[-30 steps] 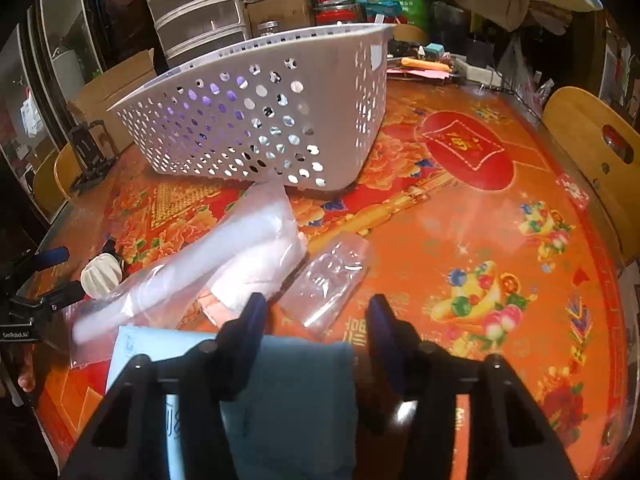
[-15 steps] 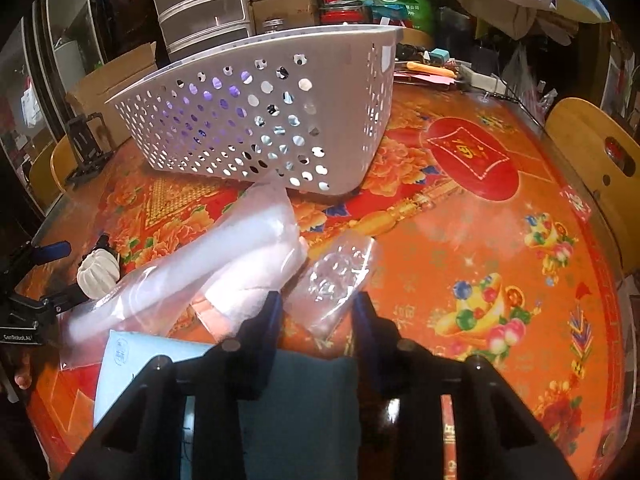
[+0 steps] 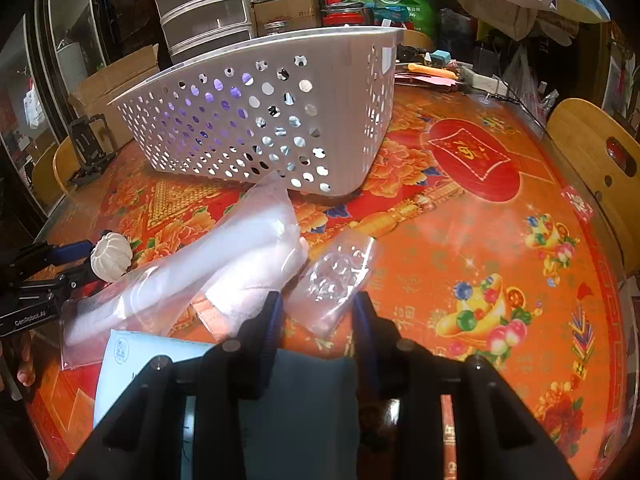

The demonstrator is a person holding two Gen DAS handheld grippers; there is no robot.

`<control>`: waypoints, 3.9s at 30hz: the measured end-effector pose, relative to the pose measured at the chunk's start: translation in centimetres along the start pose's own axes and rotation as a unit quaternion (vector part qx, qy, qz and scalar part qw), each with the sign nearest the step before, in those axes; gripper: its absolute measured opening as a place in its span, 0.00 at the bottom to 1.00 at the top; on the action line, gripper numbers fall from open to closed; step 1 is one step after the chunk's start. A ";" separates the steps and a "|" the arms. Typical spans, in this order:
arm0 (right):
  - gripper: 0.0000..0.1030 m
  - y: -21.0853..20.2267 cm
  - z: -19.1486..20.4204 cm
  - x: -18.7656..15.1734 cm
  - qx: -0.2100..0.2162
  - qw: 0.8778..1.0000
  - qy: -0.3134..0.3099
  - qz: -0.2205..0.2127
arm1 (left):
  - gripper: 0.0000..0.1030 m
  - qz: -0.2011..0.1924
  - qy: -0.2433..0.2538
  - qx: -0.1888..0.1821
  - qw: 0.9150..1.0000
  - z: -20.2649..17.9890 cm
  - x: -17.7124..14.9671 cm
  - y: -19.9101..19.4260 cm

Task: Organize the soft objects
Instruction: 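Move the left tool to the black cable while the right tool hovers, then close the left tool on the black cable and lift it, then carry the cable into the basket with the left tool while the right tool carries a clear plastic piece there, then move both tools to the blue wet toilet paper pack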

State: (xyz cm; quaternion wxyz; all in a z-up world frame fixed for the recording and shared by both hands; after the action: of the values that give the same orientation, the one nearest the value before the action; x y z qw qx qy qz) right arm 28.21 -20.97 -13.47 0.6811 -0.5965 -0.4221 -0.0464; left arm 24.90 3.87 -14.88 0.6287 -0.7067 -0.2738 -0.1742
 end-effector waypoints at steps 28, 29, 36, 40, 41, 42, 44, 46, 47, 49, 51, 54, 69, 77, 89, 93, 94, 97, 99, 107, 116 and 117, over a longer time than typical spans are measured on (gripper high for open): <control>0.33 -3.2 -0.5 0.0 -0.014 0.999 0.007 -0.041 | 0.09 -0.067 -0.028 -0.030 0.997 1.2 0.2 -4.6; 0.33 -3.4 -0.5 0.0 -0.015 0.999 0.007 -0.042 | 0.09 -0.069 -0.028 -0.029 0.997 1.2 0.2 -4.7; 0.33 -4.1 -0.6 0.1 -0.015 0.999 0.007 -0.049 | 0.09 -0.081 -0.032 -0.033 0.996 1.2 0.2 -5.6; 0.33 -4.7 -0.7 0.2 -0.017 0.998 0.009 -0.056 | 0.09 -0.091 -0.035 -0.035 0.995 1.2 0.5 -6.7; 0.33 -4.9 -0.7 0.3 -0.017 0.998 0.008 -0.058 | 0.09 -0.093 -0.035 -0.036 0.994 1.2 0.6 -6.9; 0.33 -5.2 -0.7 0.4 -0.018 0.998 0.008 -0.060 | 0.09 -0.095 -0.034 -0.037 0.994 1.1 0.8 -7.2; 0.33 -5.6 -0.8 0.6 -0.020 0.998 0.006 -0.064 | 0.09 -0.098 -0.034 -0.039 0.994 1.0 1.0 -7.7; 0.33 -6.4 -0.8 1.0 -0.022 0.997 0.004 -0.070 | 0.09 -0.100 -0.035 -0.047 0.993 0.9 1.4 -8.2; 0.33 -6.7 -0.7 1.2 -0.023 0.997 0.002 -0.073 | 0.09 -0.103 -0.035 -0.049 0.993 0.8 1.6 -8.5; 0.33 -7.5 -0.7 1.8 -0.023 0.997 -0.002 -0.080 | 0.09 -0.111 -0.036 -0.053 0.992 0.8 2.2 -9.2; 0.33 -8.3 -0.7 2.4 -0.023 0.996 -0.006 -0.088 | 0.09 -0.114 -0.039 -0.061 0.991 0.7 2.8 -9.9; 0.33 -9.5 -0.5 3.5 -0.022 0.995 -0.011 -0.100 | 0.09 -0.121 -0.039 -0.060 0.990 0.5 3.8 -10.9; 0.33 -11.6 1.2 13.1 -0.018 0.991 -0.060 -0.122 | 0.09 -0.157 -0.043 -0.106 0.981 -3.0 15.1 -15.9; 0.33 -7.0 -0.6 16.9 -0.019 0.995 -0.052 -0.087 | 0.09 -0.136 -0.057 -0.076 0.986 -4.6 21.6 -11.7; 0.33 0.6 -2.4 19.2 -0.039 0.997 -0.053 -0.041 | 0.09 -0.066 -0.082 -0.027 0.994 -3.4 23.2 -1.0; 0.34 1.2 -2.1 19.5 -0.048 0.996 -0.061 -0.040 | 0.18 -0.069 -0.088 -0.031 0.993 -2.7 22.9 -0.7; 0.37 1.4 -2.0 19.4 -0.051 0.996 -0.064 -0.037 | 0.38 -0.068 -0.089 -0.030 0.993 -2.5 22.8 -0.7; 0.77 1.2 -1.7 19.3 -0.050 0.996 -0.068 -0.041 | 0.78 -0.083 -0.078 -0.014 0.993 -2.5 22.3 -1.4; 0.78 0.7 -1.7 19.0 -0.047 0.996 -0.064 -0.049 | 0.79 -0.110 -0.061 -0.001 0.992 -2.8 21.7 -2.4; 0.80 -4.0 -2.7 16.2 -0.047 0.995 -0.034 -0.076 | 0.83 -0.124 -0.061 -0.018 0.990 -2.5 19.3 -6.1; 0.81 -7.1 -2.7 10.2 -0.034 0.996 -0.012 -0.084 | 0.84 -0.118 -0.065 -0.018 0.991 -1.4 12.8 -10.0; 0.81 -7.4 -2.6 9.2 -0.030 0.996 -0.007 -0.087 | 0.84 -0.114 -0.069 -0.016 0.991 -1.2 12.0 -10.2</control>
State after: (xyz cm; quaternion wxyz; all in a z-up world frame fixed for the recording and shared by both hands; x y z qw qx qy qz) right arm 31.26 -21.21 -1.73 0.6532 -0.5781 -0.4756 -0.1136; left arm 28.31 5.29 0.48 0.5731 -0.6908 -0.3929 -0.1999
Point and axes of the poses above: each gripper's, at about its wrist camera, not at the fingertips, and y roughly the way its jaws point, z to its left, x to its top, the point moved 2 cm from there along y, roughly the way its jaws point, and after that the axes turned 14 degrees about -y, right-handed, at the moved point
